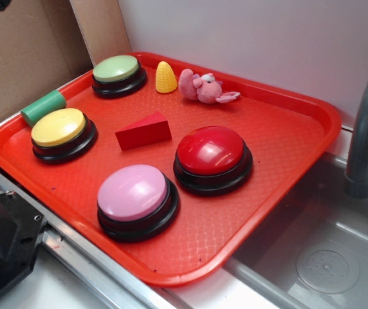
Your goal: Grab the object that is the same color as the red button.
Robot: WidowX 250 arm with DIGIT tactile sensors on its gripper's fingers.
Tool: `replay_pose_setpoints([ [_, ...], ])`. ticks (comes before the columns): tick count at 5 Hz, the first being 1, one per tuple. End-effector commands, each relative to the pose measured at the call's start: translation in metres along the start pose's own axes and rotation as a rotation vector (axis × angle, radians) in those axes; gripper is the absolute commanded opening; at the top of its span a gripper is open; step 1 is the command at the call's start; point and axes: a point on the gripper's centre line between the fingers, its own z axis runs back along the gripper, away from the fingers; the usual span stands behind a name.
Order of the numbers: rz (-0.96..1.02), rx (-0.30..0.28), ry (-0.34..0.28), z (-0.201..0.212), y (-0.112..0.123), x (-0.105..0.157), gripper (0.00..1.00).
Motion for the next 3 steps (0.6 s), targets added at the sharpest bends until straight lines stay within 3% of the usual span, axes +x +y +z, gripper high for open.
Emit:
replay_pose_setpoints([
  [1, 0.000, 0.000, 0.000, 0.000, 0.000, 0.000, 1.00],
  [2, -0.031, -0.047, -0.042, -0.016, 0.007, 0.032, 1.00],
  [3, -0.084, -0.039, -0.122, -0.027, 0.009, 0.052, 1.00],
])
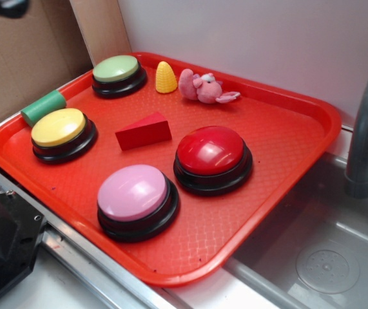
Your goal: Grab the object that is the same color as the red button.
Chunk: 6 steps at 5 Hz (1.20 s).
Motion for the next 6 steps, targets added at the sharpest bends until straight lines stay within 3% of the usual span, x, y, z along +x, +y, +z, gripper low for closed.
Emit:
replay_pose_setpoints([
  [1, -0.157, -0.039, -0.177, -0.022, 0.006, 0.040, 1.00],
  [3, -0.136, 0.024, -0.205, -0.092, 0.015, 0.071, 1.00],
  [6, -0.201, 0.040, -0.072, -0.174, 0.028, 0.078, 1.00],
])
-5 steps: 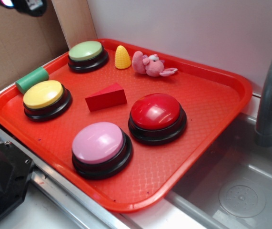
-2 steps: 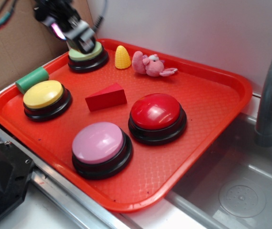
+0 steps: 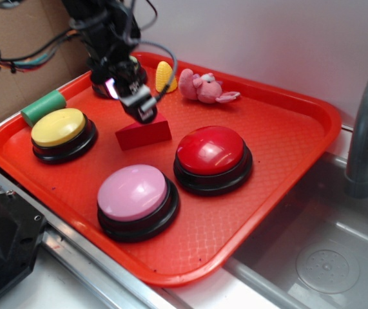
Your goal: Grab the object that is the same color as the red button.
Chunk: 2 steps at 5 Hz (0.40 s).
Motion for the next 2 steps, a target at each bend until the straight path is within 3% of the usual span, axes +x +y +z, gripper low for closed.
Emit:
replay_pose_setpoints([
  [1, 0.000, 0.032, 0.013, -0.023, 0.012, 0.008, 1.00],
  [2, 0.005, 0.069, 0.026, -0.033, 0.013, 0.010, 1.00],
])
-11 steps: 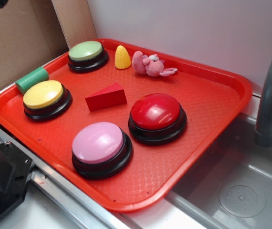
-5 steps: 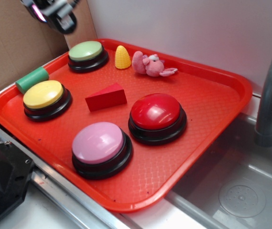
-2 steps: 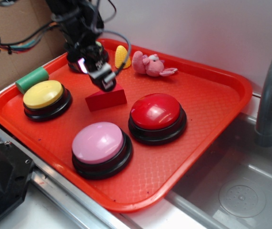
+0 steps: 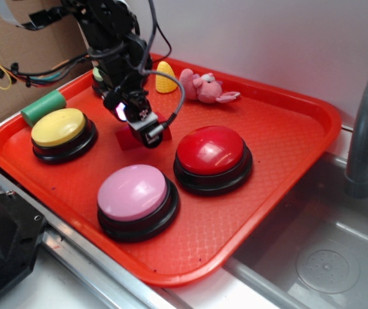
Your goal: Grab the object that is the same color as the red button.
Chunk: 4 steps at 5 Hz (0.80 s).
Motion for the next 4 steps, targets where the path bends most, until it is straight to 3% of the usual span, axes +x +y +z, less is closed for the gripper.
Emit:
replay_pose_setpoints([
  [1, 0.008, 0.070, -0.034, -0.001, 0.005, 0.015, 0.27],
  [2, 0.033, 0.064, -0.033, 0.001, 0.008, 0.017, 0.00],
  [3, 0.153, 0.082, 0.012, 0.019, 0.015, 0.025, 0.00],
  [4, 0.298, 0.049, 0.004, 0.051, 0.018, 0.033, 0.00],
])
